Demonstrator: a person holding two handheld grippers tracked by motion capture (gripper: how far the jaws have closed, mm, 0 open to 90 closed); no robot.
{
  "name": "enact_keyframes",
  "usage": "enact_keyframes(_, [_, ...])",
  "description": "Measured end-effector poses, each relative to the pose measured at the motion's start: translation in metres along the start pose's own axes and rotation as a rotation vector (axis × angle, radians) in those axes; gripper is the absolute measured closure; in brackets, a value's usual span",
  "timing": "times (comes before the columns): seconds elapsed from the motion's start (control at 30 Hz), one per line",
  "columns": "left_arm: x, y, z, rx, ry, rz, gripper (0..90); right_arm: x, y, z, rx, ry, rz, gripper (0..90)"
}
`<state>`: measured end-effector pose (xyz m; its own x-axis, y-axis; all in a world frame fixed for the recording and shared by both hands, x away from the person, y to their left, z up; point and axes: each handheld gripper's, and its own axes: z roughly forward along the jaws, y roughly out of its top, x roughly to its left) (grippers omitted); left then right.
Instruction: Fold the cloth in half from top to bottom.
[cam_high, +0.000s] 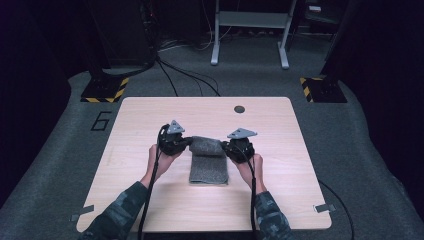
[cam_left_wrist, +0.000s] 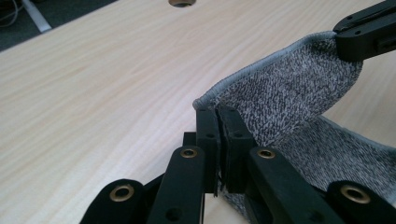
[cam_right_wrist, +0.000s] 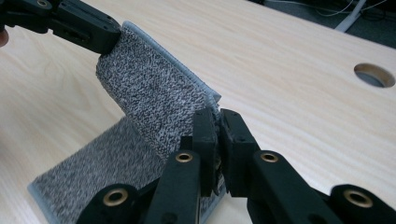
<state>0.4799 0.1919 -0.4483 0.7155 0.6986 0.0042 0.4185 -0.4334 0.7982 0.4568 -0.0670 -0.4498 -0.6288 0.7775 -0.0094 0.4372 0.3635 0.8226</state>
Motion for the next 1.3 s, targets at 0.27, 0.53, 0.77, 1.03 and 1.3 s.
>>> enact_keyframes(0.27, [-0.013,-0.022,0.003,0.028,-0.029,0.012,86.5,0.009,-0.021,-0.005,0.022,0.009,-0.005,84.8])
enact_keyframes(0.53, [-0.018,-0.039,0.006,0.043,-0.059,-0.006,85.4,0.019,-0.041,-0.004,0.048,0.019,-0.001,84.0])
enact_keyframes(0.77, [-0.025,-0.047,0.007,0.044,-0.082,-0.02,83.6,0.022,-0.049,-0.008,0.061,0.022,0.009,82.8])
enact_keyframes(1.03, [-0.028,-0.053,-0.004,0.067,-0.121,-0.062,47.0,0.025,-0.057,-0.021,0.069,0.067,0.031,57.7])
enact_keyframes(1.3, [-0.011,-0.039,-0.022,-0.008,-0.052,-0.111,24.7,0.019,-0.044,-0.038,0.02,0.024,0.061,43.7])
